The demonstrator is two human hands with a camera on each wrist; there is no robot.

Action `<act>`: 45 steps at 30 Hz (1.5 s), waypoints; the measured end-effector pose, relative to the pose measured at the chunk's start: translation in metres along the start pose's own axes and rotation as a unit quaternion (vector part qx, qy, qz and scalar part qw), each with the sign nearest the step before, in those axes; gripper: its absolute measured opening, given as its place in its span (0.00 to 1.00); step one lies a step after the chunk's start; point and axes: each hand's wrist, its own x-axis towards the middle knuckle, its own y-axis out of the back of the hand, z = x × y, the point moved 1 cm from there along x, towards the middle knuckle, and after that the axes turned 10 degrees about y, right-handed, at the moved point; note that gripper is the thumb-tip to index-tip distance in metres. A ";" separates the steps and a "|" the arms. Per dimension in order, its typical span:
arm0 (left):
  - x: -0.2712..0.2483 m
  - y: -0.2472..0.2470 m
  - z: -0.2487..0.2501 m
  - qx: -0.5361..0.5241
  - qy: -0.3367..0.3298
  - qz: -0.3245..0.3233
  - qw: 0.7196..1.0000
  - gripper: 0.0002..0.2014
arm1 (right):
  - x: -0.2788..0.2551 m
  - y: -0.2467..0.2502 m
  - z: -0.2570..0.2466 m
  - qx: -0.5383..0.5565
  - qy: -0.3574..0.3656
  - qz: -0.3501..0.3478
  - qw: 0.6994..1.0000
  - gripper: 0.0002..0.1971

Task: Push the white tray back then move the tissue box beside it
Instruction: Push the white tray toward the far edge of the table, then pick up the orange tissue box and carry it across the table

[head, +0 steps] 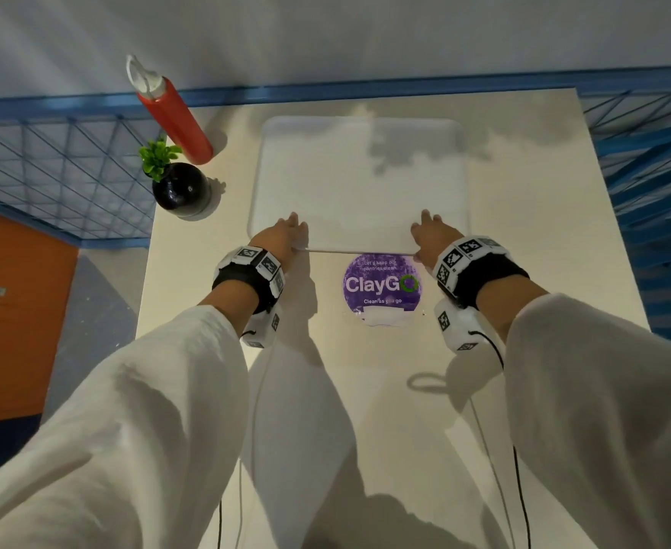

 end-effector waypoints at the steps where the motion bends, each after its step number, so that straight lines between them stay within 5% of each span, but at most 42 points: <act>1: 0.001 -0.001 -0.001 -0.011 0.007 -0.002 1.000 0.26 | 0.002 0.004 0.003 -0.001 0.007 0.002 1.000 0.29; 8: 0.002 -0.002 -0.002 -0.113 0.066 -0.028 0.991 0.27 | 0.011 0.015 0.016 0.006 0.034 0.012 0.999 0.31; 18: 0.018 0.007 -0.002 -0.085 0.061 -0.059 0.993 0.26 | 0.018 0.019 0.014 -0.003 0.034 0.018 0.999 0.32; 27: 0.008 -0.002 -0.010 -0.045 -0.043 0.067 0.996 0.24 | 0.006 0.020 0.013 0.088 0.016 0.074 0.993 0.38; 33: -0.030 -0.015 -0.002 -0.205 -0.058 0.114 0.970 0.20 | -0.074 -0.004 -0.009 0.290 -0.003 0.224 0.930 0.22; 39: -0.136 -0.066 0.042 -0.276 -0.095 0.074 0.954 0.16 | -0.197 -0.048 -0.014 0.297 0.013 0.281 0.913 0.16; 45: -0.233 -0.142 0.097 -0.321 -0.101 0.026 0.941 0.16 | -0.299 -0.077 0.043 0.277 0.062 0.381 0.880 0.14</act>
